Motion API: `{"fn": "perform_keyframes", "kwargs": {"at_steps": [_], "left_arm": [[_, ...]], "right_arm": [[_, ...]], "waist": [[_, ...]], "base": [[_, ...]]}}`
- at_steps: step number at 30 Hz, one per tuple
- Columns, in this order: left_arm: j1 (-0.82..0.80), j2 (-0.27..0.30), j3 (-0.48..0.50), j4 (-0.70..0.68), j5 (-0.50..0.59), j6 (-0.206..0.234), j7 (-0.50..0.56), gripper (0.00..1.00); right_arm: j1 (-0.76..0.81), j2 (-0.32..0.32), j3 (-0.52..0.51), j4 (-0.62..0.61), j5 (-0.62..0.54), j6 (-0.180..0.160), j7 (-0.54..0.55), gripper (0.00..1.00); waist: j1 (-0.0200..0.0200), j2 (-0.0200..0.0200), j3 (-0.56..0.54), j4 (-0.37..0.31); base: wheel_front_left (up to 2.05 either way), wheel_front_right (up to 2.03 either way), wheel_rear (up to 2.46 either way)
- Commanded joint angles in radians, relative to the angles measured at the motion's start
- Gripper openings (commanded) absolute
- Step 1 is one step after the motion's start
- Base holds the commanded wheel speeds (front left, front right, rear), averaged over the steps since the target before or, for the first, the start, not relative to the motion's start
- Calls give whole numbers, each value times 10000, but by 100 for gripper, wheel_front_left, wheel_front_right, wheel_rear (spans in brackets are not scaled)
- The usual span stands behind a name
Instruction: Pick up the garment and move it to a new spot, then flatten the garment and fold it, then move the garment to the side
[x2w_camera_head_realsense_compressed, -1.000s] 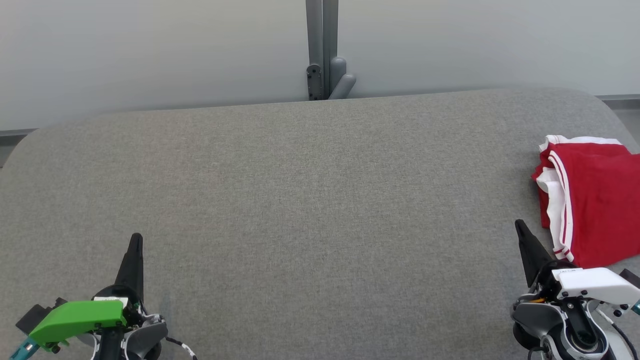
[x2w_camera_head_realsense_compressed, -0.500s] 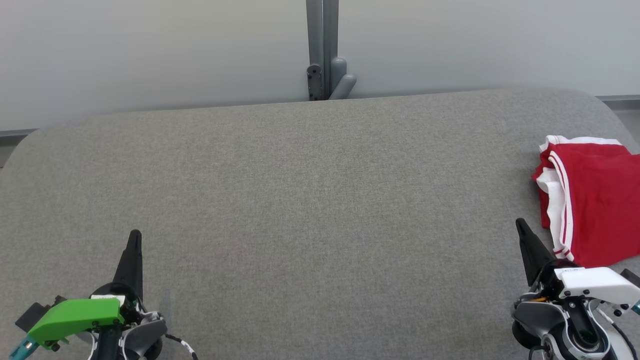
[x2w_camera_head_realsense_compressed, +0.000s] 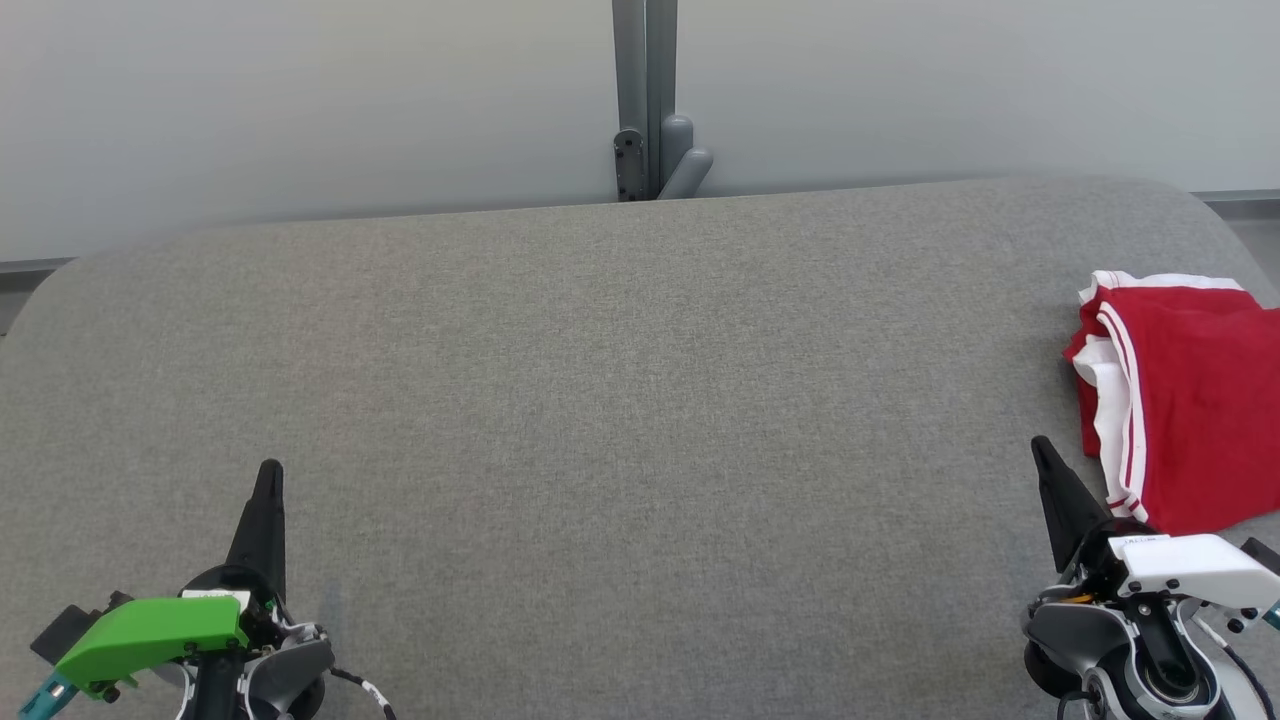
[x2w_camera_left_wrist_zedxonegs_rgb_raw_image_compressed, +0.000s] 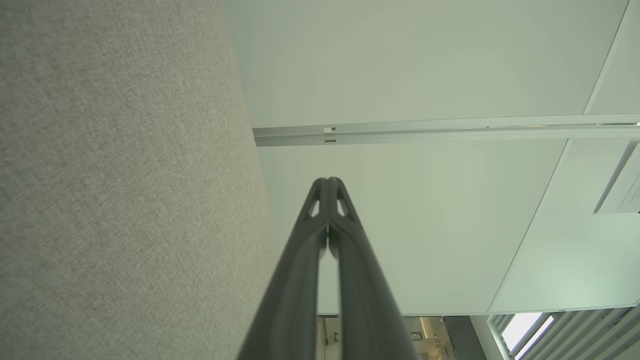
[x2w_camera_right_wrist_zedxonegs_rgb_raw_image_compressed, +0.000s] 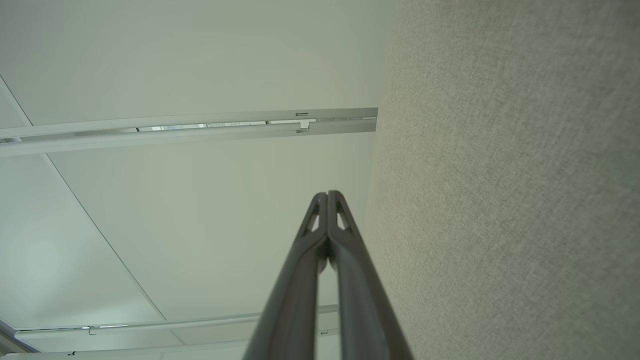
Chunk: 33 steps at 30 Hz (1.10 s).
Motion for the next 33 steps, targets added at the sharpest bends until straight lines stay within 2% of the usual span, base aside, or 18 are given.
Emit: {"fn": "perform_keyframes", "kwargs": {"at_steps": [1,33], "left_arm": [[-94,62,46,-11,-12,-69,-7,0],[-94,62,45,-13,-12,-69,-8,0]], "right_arm": [[-39,-48,-24,-57,67,4,25,0],[-38,-48,-23,-57,67,4,24,0]], "waist": [[-1,0,0,0],[-1,0,0,0]], "base": [[0,0,0],[0,0,0]]}}
